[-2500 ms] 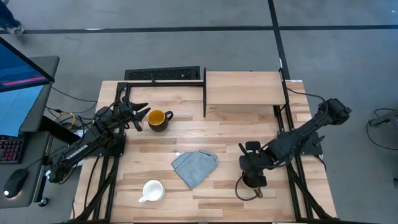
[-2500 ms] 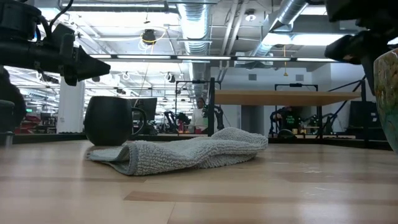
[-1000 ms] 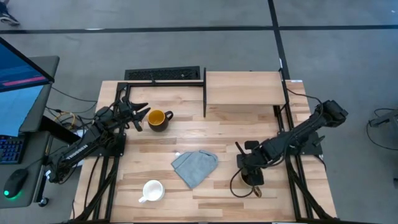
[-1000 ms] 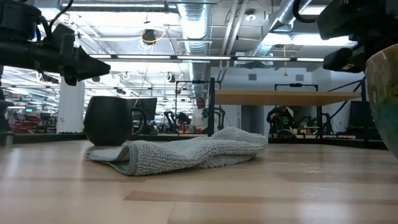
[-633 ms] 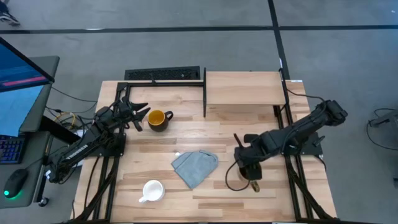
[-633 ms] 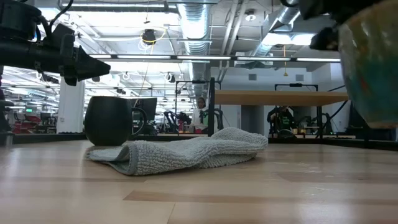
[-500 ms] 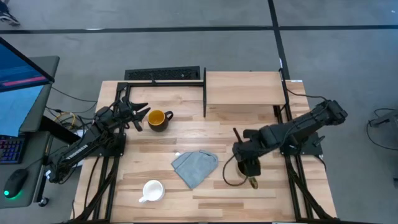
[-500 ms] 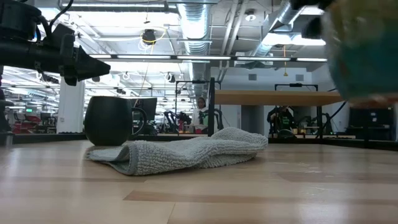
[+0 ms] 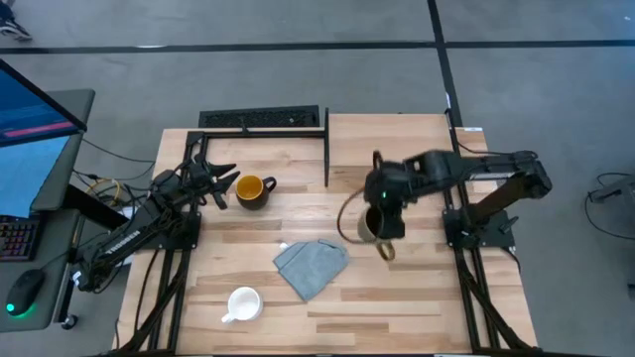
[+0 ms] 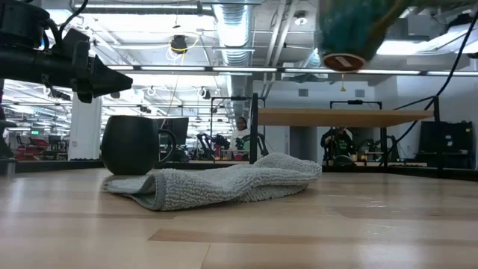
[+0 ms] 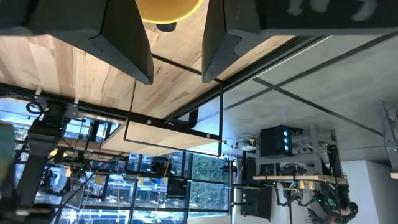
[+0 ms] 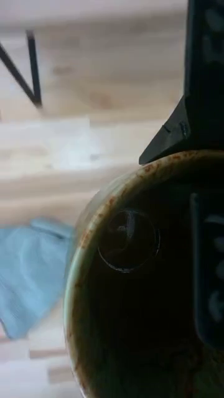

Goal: Stack small to large cups/mugs on shelf
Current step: Put the green mug on the shelf

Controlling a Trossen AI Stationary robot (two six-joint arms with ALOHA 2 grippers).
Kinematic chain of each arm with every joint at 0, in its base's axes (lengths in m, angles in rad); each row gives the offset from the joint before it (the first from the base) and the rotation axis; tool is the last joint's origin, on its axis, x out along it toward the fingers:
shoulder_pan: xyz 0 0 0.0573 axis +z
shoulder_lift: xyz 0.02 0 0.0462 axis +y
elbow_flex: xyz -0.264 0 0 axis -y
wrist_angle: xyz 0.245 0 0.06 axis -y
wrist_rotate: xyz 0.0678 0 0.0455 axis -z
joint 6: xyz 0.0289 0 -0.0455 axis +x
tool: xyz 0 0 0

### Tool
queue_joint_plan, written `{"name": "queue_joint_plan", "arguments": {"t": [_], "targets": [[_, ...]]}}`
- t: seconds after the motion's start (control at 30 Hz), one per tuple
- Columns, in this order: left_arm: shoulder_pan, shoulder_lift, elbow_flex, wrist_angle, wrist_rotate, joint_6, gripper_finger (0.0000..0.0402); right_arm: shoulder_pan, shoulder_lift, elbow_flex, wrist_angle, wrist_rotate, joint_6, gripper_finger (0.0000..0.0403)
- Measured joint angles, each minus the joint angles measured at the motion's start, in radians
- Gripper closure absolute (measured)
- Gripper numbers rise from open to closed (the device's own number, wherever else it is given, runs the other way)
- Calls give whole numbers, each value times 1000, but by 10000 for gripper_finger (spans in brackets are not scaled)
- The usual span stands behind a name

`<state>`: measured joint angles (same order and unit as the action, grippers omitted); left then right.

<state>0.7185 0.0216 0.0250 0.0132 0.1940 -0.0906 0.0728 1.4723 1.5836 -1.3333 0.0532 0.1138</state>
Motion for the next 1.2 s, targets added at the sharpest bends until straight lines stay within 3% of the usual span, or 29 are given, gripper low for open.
{"name": "queue_joint_plan", "arguments": {"t": [0.3,0.6,0.87,1.2], "targets": [[0,0,0,0,0,0,274,-217,4,118,-25,2,-103,360],[0,0,0,0,0,0,274,-359,29,199,-13,-4,-206,360],[0,9,0,0,-4,0,274,-431,160,331,-21,-24,-328,360],[0,57,0,-2,-9,0,274,-563,373,628,-219,-18,-349,360]]}}
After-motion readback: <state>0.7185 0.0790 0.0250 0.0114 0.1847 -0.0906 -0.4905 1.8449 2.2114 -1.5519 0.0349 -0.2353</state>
